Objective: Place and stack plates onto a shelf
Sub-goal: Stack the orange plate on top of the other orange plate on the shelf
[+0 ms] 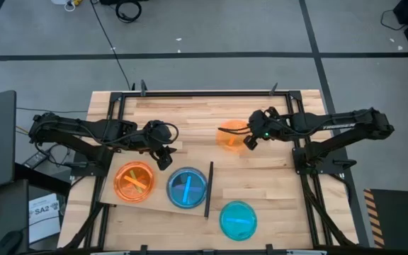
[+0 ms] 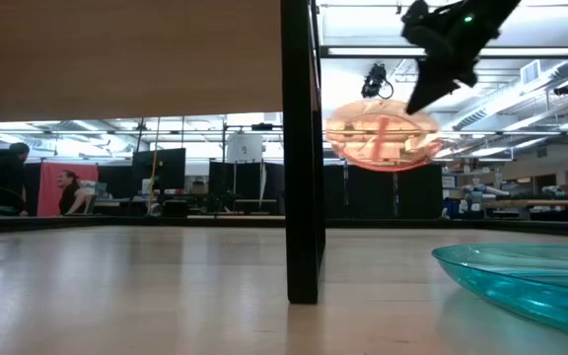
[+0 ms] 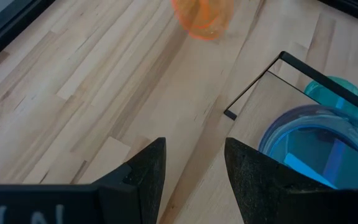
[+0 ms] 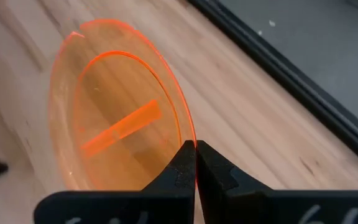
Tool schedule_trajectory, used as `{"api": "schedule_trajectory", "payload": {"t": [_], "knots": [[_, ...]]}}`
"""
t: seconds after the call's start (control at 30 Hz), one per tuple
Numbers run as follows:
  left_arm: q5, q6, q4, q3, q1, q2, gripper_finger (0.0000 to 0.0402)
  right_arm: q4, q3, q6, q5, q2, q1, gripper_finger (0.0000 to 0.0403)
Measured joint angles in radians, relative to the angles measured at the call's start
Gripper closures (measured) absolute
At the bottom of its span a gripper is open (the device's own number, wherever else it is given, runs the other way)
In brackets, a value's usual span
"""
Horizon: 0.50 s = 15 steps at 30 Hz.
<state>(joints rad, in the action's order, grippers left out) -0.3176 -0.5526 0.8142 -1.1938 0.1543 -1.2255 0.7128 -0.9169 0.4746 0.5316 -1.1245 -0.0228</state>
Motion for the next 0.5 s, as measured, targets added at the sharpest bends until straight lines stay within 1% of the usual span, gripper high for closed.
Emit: {"api": "schedule_trajectory", "payload": {"t": [0.37,0.5], "knots": [[-0.002,-0.001,-0.002,0.000,0.000,0.000,0.0230,-0.397,0.000,-0.113,0.000,-0.142,-0.082,0.0394],[-0.024,-0.005,-0.003,0.000,0.000,0.000,0.0230,-0.535,0.000,-0.119,0.000,-0.191,-0.099,0.0394]]}}
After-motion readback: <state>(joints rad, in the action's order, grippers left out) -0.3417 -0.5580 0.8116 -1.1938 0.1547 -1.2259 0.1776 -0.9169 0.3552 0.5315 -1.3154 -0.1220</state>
